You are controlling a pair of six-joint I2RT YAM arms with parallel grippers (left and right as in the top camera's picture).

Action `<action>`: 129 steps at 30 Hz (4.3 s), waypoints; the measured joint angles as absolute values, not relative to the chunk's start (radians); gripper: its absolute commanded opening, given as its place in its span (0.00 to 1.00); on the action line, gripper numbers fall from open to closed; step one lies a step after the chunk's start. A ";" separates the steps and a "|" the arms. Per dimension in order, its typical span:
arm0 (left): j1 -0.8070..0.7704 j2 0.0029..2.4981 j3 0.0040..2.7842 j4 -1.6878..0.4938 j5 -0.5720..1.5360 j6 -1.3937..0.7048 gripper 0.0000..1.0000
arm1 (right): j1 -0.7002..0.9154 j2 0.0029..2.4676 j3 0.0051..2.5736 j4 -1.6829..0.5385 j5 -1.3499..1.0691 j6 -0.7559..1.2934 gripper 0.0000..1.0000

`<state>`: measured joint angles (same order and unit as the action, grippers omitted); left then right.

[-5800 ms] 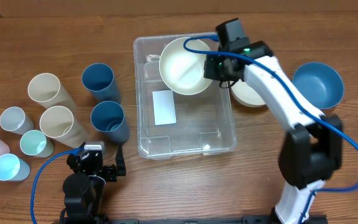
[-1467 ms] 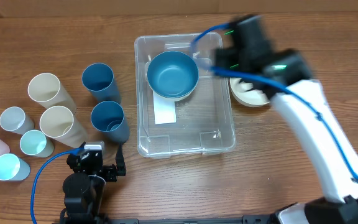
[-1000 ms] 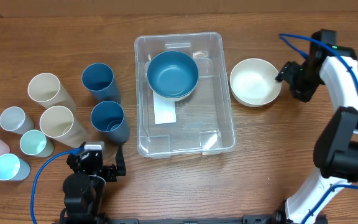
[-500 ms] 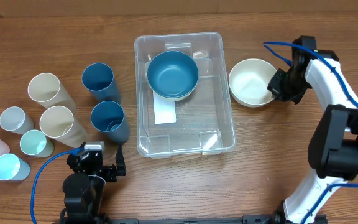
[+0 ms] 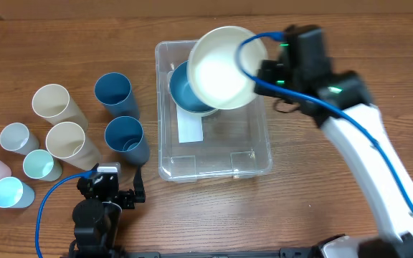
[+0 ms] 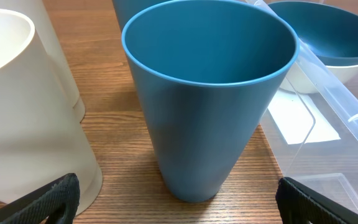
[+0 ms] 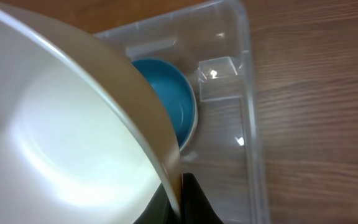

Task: Pack container

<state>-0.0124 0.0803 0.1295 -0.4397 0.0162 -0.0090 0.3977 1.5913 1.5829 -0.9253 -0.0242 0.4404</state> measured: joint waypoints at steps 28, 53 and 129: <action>-0.012 0.080 0.130 -0.440 0.016 -0.009 1.00 | -0.195 1.586 1.713 -1.134 -0.082 0.444 1.00; -0.011 0.796 1.192 -1.016 0.136 -0.256 1.00 | -0.196 1.586 1.713 -1.140 -0.108 0.448 1.00; -0.495 2.062 1.996 -0.656 0.046 -0.209 0.13 | -0.196 1.586 1.713 -1.140 -0.109 0.449 1.00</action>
